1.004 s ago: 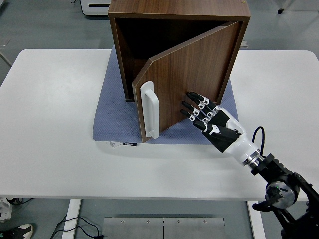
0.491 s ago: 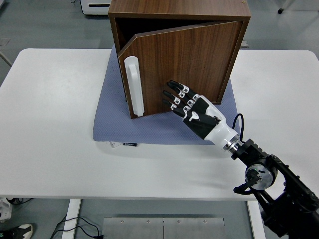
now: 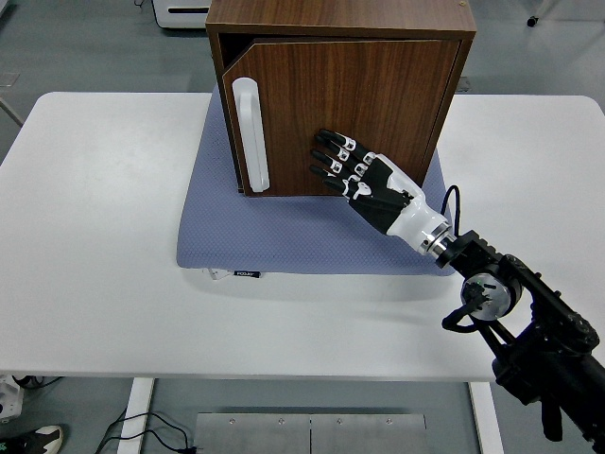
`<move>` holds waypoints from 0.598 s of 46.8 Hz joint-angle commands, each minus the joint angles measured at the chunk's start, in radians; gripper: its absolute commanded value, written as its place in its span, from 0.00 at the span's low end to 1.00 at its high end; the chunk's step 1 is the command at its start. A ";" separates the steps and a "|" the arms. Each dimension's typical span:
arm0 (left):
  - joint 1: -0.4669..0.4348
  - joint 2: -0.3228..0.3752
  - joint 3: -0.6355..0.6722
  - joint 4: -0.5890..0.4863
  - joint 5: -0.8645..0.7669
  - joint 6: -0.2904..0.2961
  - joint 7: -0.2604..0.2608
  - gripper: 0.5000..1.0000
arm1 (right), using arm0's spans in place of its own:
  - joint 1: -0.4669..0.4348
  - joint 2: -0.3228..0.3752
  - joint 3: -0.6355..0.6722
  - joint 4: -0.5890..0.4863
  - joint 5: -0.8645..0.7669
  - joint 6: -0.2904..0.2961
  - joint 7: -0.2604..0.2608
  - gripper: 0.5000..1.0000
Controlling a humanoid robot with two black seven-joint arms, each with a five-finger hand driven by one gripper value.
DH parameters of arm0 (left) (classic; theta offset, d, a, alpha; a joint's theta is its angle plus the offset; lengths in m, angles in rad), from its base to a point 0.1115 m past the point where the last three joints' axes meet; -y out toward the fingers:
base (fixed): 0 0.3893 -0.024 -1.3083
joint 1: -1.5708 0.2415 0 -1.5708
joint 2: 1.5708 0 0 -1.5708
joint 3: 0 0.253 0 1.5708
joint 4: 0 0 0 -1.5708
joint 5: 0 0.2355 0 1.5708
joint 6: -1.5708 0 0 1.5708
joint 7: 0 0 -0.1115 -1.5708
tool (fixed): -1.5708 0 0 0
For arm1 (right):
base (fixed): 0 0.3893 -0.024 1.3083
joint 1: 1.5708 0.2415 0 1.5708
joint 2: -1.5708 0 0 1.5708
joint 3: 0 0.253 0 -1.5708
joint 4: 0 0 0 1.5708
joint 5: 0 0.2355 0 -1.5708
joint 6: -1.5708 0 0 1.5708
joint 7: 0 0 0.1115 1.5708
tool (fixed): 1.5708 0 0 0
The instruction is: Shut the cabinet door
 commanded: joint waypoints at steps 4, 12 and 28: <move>0.002 0.000 0.000 0.000 0.000 0.000 -0.001 1.00 | 0.041 0.000 0.002 -0.037 0.018 -0.002 0.000 1.00; 0.000 0.000 0.000 0.000 0.000 0.000 -0.001 1.00 | 0.089 0.000 0.003 -0.067 0.038 -0.021 0.000 1.00; 0.000 0.000 0.000 0.000 0.000 0.000 -0.001 1.00 | 0.149 0.000 0.064 -0.129 0.074 -0.038 -0.002 1.00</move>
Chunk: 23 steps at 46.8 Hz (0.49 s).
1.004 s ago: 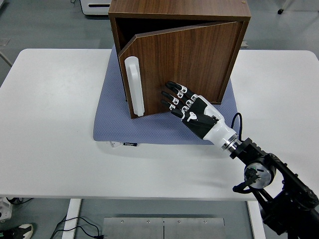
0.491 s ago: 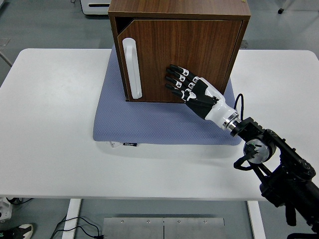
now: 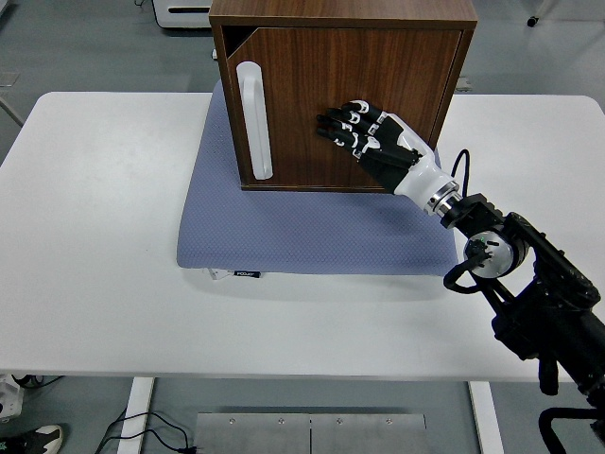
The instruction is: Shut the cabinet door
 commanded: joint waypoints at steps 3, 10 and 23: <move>0.000 0.000 0.000 0.000 0.000 0.000 0.001 1.00 | 0.007 0.000 0.029 0.000 0.000 0.001 -0.003 1.00; 0.000 0.000 0.000 0.000 0.000 0.000 -0.001 1.00 | 0.000 0.000 0.020 0.010 0.000 0.013 -0.005 1.00; 0.001 0.000 0.000 0.000 0.000 0.000 -0.001 1.00 | -0.033 0.000 0.011 0.036 -0.003 0.029 -0.003 1.00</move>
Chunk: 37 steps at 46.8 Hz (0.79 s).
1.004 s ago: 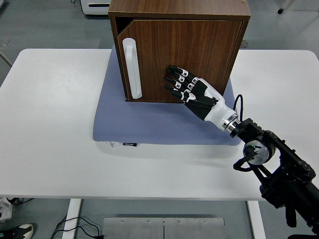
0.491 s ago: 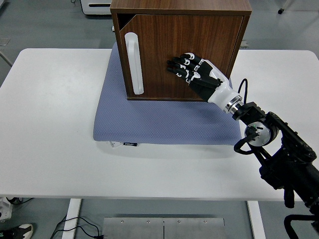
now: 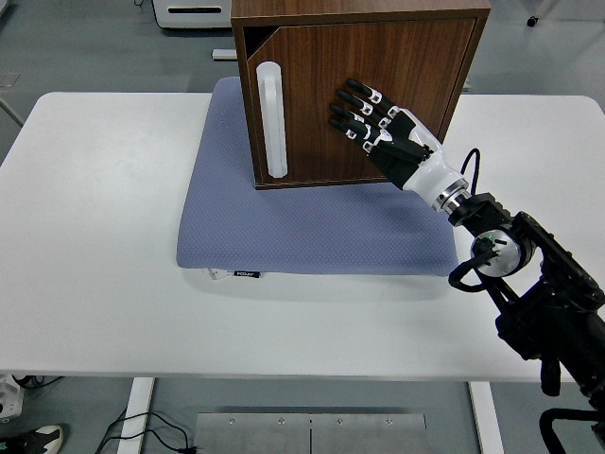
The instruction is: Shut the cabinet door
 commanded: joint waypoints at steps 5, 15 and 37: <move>0.000 0.000 0.000 0.000 0.000 0.000 0.000 1.00 | -0.035 0.000 -0.031 0.042 -0.001 0.029 0.000 1.00; 0.000 0.000 0.000 0.000 0.000 0.000 -0.001 1.00 | -0.088 0.000 -0.042 0.131 -0.001 0.040 -0.001 1.00; 0.000 0.000 0.000 0.000 0.000 0.000 -0.001 1.00 | -0.245 -0.162 -0.005 0.251 -0.006 0.066 0.003 1.00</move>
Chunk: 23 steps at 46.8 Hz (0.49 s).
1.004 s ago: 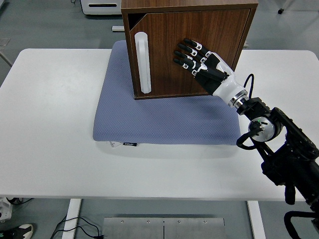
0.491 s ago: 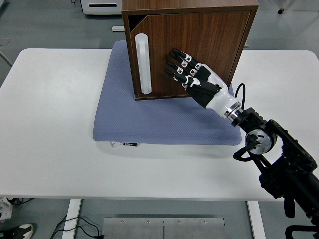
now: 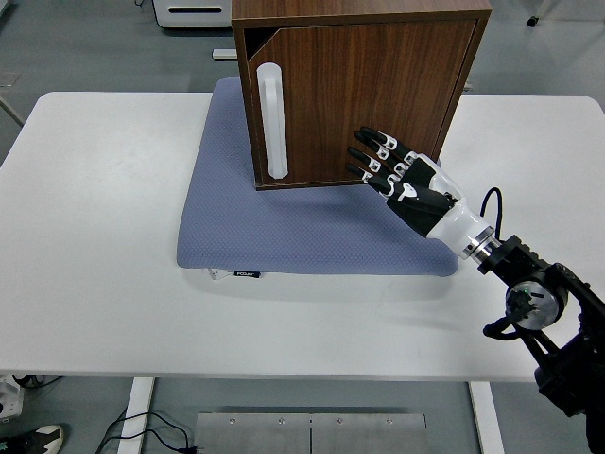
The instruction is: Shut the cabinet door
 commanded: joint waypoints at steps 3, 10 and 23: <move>0.000 0.000 0.000 0.000 0.000 0.000 0.000 1.00 | -0.045 -0.036 0.036 0.033 0.000 0.000 0.000 1.00; 0.000 0.000 0.000 0.000 0.000 0.000 0.000 1.00 | -0.094 -0.088 0.082 0.059 0.000 0.000 0.000 1.00; 0.000 0.000 0.000 0.000 0.000 0.000 0.000 1.00 | -0.176 -0.130 0.181 0.075 0.000 0.000 0.000 1.00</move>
